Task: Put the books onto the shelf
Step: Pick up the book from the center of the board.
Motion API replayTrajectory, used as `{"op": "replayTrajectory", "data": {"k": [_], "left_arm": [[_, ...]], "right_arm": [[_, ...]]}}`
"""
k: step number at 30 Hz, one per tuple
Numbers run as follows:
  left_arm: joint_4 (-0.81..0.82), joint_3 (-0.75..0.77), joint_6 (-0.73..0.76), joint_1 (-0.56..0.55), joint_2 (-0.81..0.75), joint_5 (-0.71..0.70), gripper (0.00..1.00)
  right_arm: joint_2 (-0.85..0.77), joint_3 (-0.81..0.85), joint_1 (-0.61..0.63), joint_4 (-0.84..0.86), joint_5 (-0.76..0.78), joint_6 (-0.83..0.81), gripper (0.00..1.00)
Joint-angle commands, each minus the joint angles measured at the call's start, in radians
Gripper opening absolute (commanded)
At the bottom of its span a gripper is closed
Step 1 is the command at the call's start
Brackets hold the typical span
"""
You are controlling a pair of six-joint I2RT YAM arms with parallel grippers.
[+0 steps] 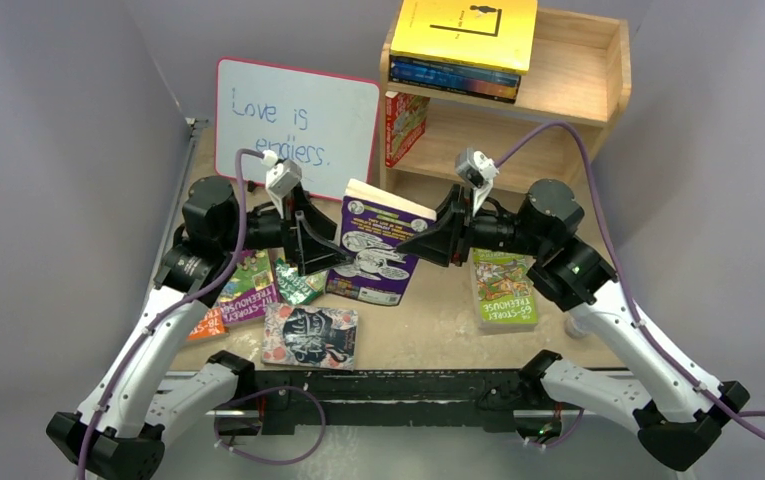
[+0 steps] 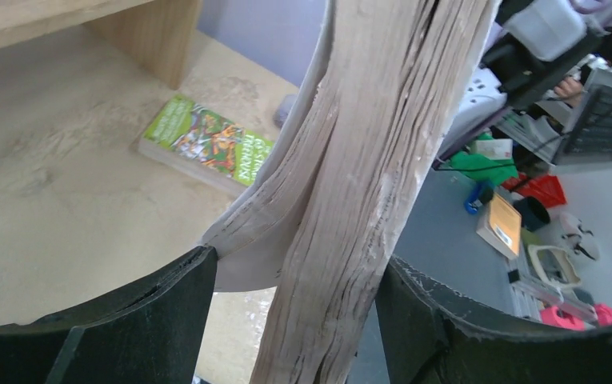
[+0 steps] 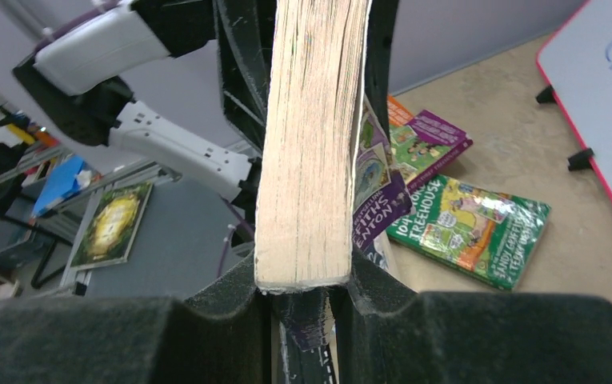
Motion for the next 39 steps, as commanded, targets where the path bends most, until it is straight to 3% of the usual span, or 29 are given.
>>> {"op": "replayTrajectory", "data": {"k": [1, 7, 16, 21, 24, 26, 29, 32, 37, 39], "left_arm": [[0.204, 0.042, -0.136, -0.001, -0.012, 0.13, 0.69], [0.309, 0.046, -0.25, -0.014, -0.031, 0.12, 0.65], [0.307, 0.067, -0.307, -0.017, -0.022, 0.081, 0.0], [0.3, 0.07, -0.325, -0.017, -0.025, 0.022, 0.0], [0.29, 0.09, -0.373, -0.017, -0.01, -0.072, 0.0], [0.328, 0.093, -0.462, -0.017, 0.003, -0.151, 0.0], [0.526, 0.041, -0.694, -0.017, 0.022, -0.232, 0.0], [0.729, -0.029, -0.887, -0.017, 0.03, -0.283, 0.0], [0.775, -0.043, -0.924, -0.017, 0.021, -0.323, 0.0], [0.752, -0.041, -0.897, -0.017, 0.021, -0.314, 0.0]], "right_arm": [[-0.019, 0.1, 0.004, 0.083, -0.167, -0.045, 0.0], [0.025, 0.119, 0.003, 0.107, -0.184, -0.053, 0.0], [0.026, 0.092, 0.004, 0.093, -0.058, -0.056, 0.0], [-0.008, 0.049, 0.003, 0.096, 0.081, -0.033, 0.0], [-0.048, -0.003, 0.004, 0.139, 0.177, 0.026, 0.14], [-0.065, -0.038, 0.004, 0.181, 0.216, 0.078, 0.31], [-0.068, -0.097, 0.003, 0.287, 0.209, 0.182, 0.49], [-0.045, -0.163, 0.003, 0.476, 0.183, 0.316, 0.59], [0.0, -0.271, 0.003, 0.82, 0.141, 0.54, 0.59], [0.002, -0.301, 0.004, 0.878, 0.156, 0.57, 0.57]]}}
